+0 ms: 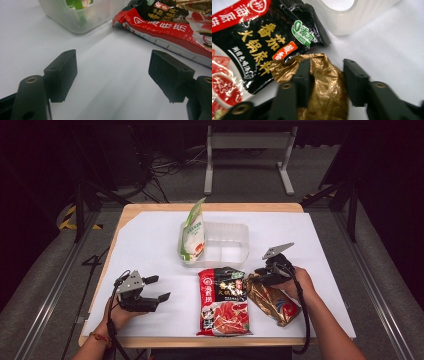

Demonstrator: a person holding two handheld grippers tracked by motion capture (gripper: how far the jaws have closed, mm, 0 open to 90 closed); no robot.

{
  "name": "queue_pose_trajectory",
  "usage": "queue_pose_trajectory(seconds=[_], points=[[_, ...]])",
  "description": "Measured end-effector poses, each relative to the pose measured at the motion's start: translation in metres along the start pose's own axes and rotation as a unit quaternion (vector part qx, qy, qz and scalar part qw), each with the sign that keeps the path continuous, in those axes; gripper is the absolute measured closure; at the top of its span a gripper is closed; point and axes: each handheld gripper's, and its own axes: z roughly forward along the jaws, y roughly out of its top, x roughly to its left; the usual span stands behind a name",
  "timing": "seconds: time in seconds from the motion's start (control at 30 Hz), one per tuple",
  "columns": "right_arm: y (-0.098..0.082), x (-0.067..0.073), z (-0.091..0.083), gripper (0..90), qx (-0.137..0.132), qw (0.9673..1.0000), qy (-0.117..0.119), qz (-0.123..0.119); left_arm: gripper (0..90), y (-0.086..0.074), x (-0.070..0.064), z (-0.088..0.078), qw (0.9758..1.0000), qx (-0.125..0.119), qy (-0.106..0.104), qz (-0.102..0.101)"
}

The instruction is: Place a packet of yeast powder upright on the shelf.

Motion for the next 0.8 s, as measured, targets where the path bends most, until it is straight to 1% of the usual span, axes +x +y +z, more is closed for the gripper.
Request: queue_pose_trajectory(seconds=[0.03, 0.07, 0.1, 0.13, 0.17, 0.23, 0.3, 0.33, 0.4, 0.43, 0.47, 0.53, 0.57, 0.7, 0.77, 0.8], points=[[0.000, 0.003, -0.006, 67.4, -0.007, 0.9999, -0.005, -0.010, 23.9, 0.000, 0.000, 0.000, 1.0000, -0.001, -0.001, 0.000], [0.000, 0.004, -0.008, 69.4, -0.009, 0.9999, -0.006, -0.012, 23.9, 0.000, 0.000, 0.000, 1.0000, -0.001, -0.001, 0.000], [0.000, 0.004, -0.008, 69.4, -0.009, 0.9999, -0.006, -0.012, 23.9, 0.000, 0.000, -0.001, 1.0000, -0.001, -0.001, 0.000], [0.000, 0.005, -0.011, 71.8, -0.013, 0.9998, -0.009, -0.015, 23.9, 0.000, 0.000, -0.001, 1.0000, -0.002, -0.001, -0.003], [0.001, 0.007, -0.017, 73.8, -0.024, 0.9995, -0.011, -0.019, 23.9, 0.000, 0.000, -0.001, 1.0000, -0.002, -0.001, -0.004], [0.002, 0.009, -0.020, 74.1, -0.027, 0.9994, -0.010, -0.019, 24.0, 0.000, 0.000, -0.002, 1.0000, -0.006, 0.001, -0.005], [0.003, 0.012, -0.028, 75.3, -0.041, 0.9988, -0.011, -0.026, 24.0, -0.001, 0.001, -0.003, 1.0000, -0.008, 0.000, -0.005], [0.003, 0.014, -0.031, 75.5, -0.045, 0.9985, -0.012, -0.029, 24.0, -0.001, 0.001, -0.003, 0.9999, -0.007, 0.001, -0.010], [0.004, 0.016, -0.038, 76.6, -0.060, 0.9977, -0.013, -0.029, 24.0, -0.001, 0.001, -0.003, 0.9999, -0.007, 0.001, -0.012], [0.004, 0.017, -0.041, 77.0, -0.065, 0.9972, -0.014, -0.034, 24.0, -0.001, 0.001, -0.003, 0.9999, -0.008, 0.002, -0.012], [0.004, 0.018, -0.045, 77.2, -0.072, 0.9966, -0.017, -0.035, 24.0, -0.001, 0.001, -0.004, 0.9999, -0.010, 0.003, -0.010], [0.004, 0.019, -0.052, 78.1, -0.087, 0.9954, -0.020, -0.035, 24.0, -0.001, 0.001, -0.004, 0.9999, -0.011, 0.002, -0.013], [0.004, 0.020, -0.055, 78.5, -0.094, 0.9946, -0.024, -0.035, 24.0, -0.001, 0.002, -0.004, 0.9999, -0.011, 0.001, -0.010], [0.003, 0.021, -0.063, 79.2, -0.116, 0.9923, -0.027, -0.036, 24.0, -0.001, 0.002, -0.004, 0.9998, -0.015, 0.000, -0.015], [0.003, 0.023, -0.066, 79.5, -0.124, 0.9912, -0.026, -0.041, 24.0, -0.001, 0.002, -0.005, 0.9998, -0.015, 0.001, -0.015], [0.003, 0.023, -0.066, 79.5, -0.124, 0.9912, -0.026, -0.041, 24.0, -0.001, 0.002, -0.005, 0.9997, -0.017, 0.000, -0.017]])
